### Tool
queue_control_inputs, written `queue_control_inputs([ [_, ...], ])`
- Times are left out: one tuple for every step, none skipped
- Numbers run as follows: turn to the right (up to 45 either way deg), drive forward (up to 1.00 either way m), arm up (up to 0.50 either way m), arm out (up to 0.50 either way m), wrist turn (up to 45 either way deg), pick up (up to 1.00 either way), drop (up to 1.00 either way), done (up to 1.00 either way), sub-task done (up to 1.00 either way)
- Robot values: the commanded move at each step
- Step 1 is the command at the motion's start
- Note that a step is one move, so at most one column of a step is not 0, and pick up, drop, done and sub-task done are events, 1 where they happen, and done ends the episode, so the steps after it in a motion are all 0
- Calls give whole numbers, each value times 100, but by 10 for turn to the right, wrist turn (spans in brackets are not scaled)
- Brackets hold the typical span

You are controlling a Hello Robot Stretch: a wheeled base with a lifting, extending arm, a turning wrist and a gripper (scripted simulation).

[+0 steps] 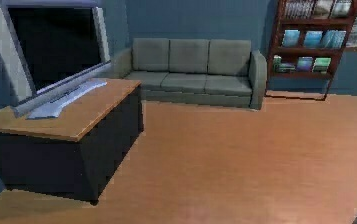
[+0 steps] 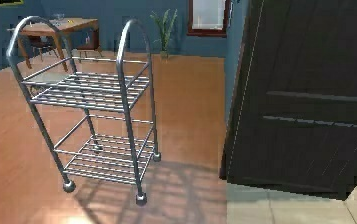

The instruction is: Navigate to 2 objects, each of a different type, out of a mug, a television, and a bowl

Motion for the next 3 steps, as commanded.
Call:
queue_control_inputs([
  [-450,0,0,0,0,0,0,0,0],
  [0,70,0,0,0,0,0,0,0],
  [240,0,0,0,0,0,0,0,0],
])
